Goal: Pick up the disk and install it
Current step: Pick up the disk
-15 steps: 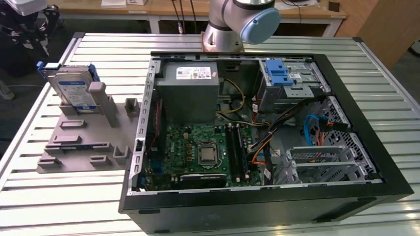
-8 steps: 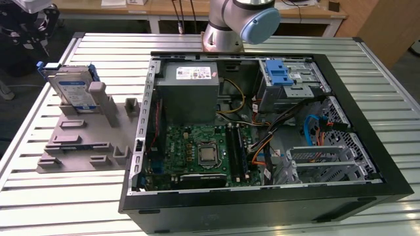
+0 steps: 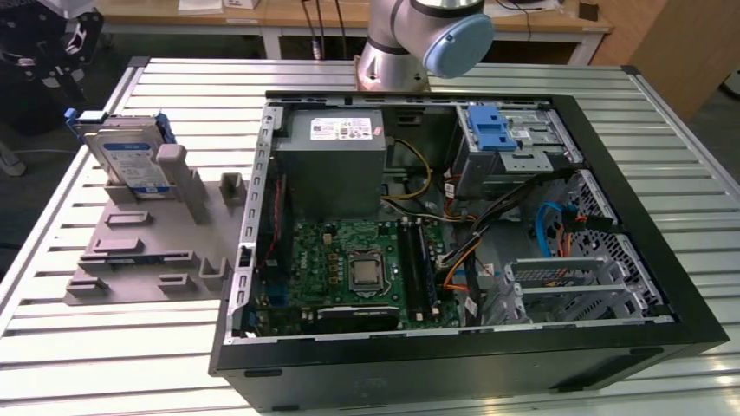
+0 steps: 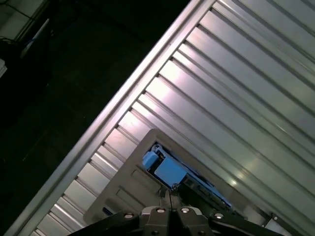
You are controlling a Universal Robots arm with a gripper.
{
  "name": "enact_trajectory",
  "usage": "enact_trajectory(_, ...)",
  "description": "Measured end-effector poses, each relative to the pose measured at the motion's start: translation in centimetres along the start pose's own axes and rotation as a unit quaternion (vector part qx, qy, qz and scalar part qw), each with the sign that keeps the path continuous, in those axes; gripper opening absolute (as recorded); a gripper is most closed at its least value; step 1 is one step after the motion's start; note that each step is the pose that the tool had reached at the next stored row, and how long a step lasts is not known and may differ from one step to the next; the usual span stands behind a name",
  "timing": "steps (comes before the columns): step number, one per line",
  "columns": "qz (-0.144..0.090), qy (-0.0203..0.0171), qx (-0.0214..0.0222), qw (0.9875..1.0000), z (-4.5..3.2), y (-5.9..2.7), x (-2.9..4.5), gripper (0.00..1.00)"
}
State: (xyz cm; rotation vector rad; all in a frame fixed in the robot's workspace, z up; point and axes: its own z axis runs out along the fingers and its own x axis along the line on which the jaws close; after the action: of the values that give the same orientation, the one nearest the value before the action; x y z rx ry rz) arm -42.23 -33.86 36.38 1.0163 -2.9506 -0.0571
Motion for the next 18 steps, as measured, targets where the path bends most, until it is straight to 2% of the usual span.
enact_trajectory(5,-0.04,0.0016,0.0003,0.9992,0.0,0.0,0.0,0.11)
enact_trajectory(9,-0.071,0.0029,0.0005,0.9975,0.0,0.0,0.0,0.11)
enact_trajectory(14,-0.111,0.0046,0.0008,0.9938,0.0,0.0,0.0,0.11)
enact_trajectory(18,-0.144,0.0059,0.0011,0.9895,0.0,0.0,0.0,0.11)
